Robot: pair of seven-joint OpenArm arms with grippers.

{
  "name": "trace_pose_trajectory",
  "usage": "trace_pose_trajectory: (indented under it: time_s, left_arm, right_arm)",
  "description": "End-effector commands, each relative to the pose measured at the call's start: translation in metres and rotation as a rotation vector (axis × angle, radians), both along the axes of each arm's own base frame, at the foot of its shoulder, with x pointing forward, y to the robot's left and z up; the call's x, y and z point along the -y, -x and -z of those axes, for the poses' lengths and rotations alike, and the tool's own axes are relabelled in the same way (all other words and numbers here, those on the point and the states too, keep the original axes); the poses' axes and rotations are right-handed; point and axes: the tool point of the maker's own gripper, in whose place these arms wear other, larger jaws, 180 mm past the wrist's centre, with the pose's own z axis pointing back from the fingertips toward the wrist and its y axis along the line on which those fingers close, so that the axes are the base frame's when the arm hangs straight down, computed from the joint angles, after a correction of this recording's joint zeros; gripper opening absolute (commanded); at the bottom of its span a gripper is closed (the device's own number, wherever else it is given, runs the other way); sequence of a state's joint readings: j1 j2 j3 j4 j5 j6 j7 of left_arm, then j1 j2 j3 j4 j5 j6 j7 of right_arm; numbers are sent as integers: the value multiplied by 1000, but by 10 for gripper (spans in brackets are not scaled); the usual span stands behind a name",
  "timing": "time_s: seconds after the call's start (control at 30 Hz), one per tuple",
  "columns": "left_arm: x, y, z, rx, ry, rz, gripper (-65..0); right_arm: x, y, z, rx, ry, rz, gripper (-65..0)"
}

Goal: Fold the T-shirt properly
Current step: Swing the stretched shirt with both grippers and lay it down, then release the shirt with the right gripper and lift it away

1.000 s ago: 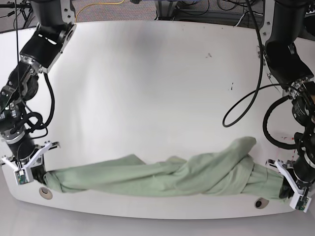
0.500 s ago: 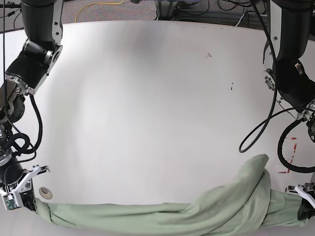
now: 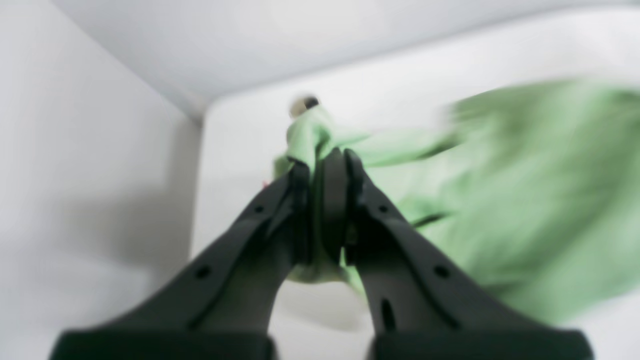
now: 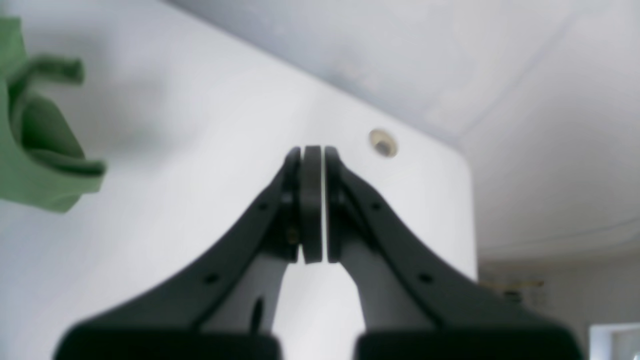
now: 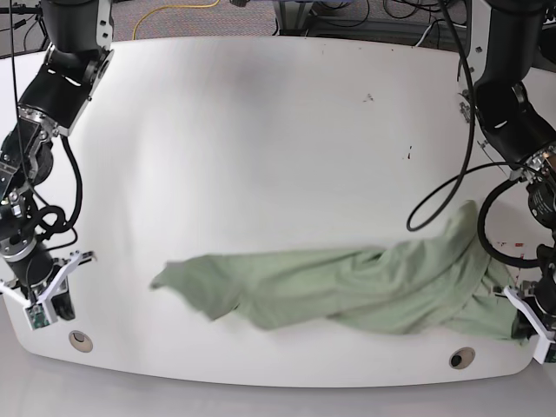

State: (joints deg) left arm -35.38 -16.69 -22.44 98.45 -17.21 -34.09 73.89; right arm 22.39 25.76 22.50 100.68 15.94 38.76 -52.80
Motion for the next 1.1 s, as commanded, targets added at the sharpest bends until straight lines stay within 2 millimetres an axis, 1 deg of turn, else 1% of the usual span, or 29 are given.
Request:
trace_pose_trajectory:
  time_s: [0.0, 0.03, 0.07, 0.13, 0.17, 0.2, 0.23, 0.3, 0.33, 0.43, 0.47, 0.57, 0.6, 0.7, 0.73, 0.77, 0.87, 0.97, 1.07]
  left_arm:
    - [2, 5, 9, -1, -3, 14, -644]
    - [2, 8, 18, -21, -3, 14, -644]
    - [2, 13, 32, -55, -3, 14, -644]
    - [2, 21, 52, -104, -3, 14, -644]
    - [2, 29, 69, -144, -2, 14, -644]
    - [2, 32, 76, -161, -2, 14, -644]
    - [2, 41, 91, -200, -4, 15, -644]
    - [2, 52, 109, -243, -4, 18, -646]
    - [3, 60, 120, -263, -5, 21, -646]
    - [7, 78, 139, -287, -12, 36, -646]
    - [9, 87, 146, -302, -17, 41, -646]
    - [12, 104, 162, -336, -22, 52, -646]
    - [13, 114, 171, -358, -23, 57, -646]
    - [15, 134, 190, -409, -20, 64, -646]
    - [15, 138, 194, -418, -19, 65, -646]
    - [16, 147, 203, -439, -15, 71, -646]
    - [17, 161, 214, -467, -11, 77, -646]
    - [17, 170, 221, -486, -8, 81, -646]
    - [18, 179, 227, -508, -9, 82, -647]
  right_arm:
    - [2, 10, 10, 3, -29, 9, -650]
    - [4, 14, 16, -4, -42, 19, -650]
    - [6, 21, 28, -17, -70, 32, -650]
    - [6, 30, 43, -27, -102, 43, -650]
    - [5, 38, 56, -41, -124, 48, -650]
    - [4, 41, 61, -47, -130, 48, -650]
    - [0, 50, 75, -66, -145, 43, -650]
    - [-5, 59, 91, -91, -164, 37, -650]
    - [-8, 67, 103, -112, -177, 34, -650]
    - [-16, 81, 123, -149, -212, 33, -650]
    - [-20, 87, 132, -163, -228, 33, -650]
    - [-28, 100, 147, -188, -259, 35, -650]
    - [-32, 105, 153, -196, -274, 34, -650]
    - [-40, 114, 163, -208, -303, 32, -650]
    - [-41, 116, 165, -210, -305, 30, -650]
    - [-44, 118, 167, -212, -314, 29, -650]
    - [-47, 119, 170, -215, -323, 29, -650]
    - [-52, 115, 168, -208, -331, 19, -650]
    - [-68, 102, 162, -199, -329, -30, -648]
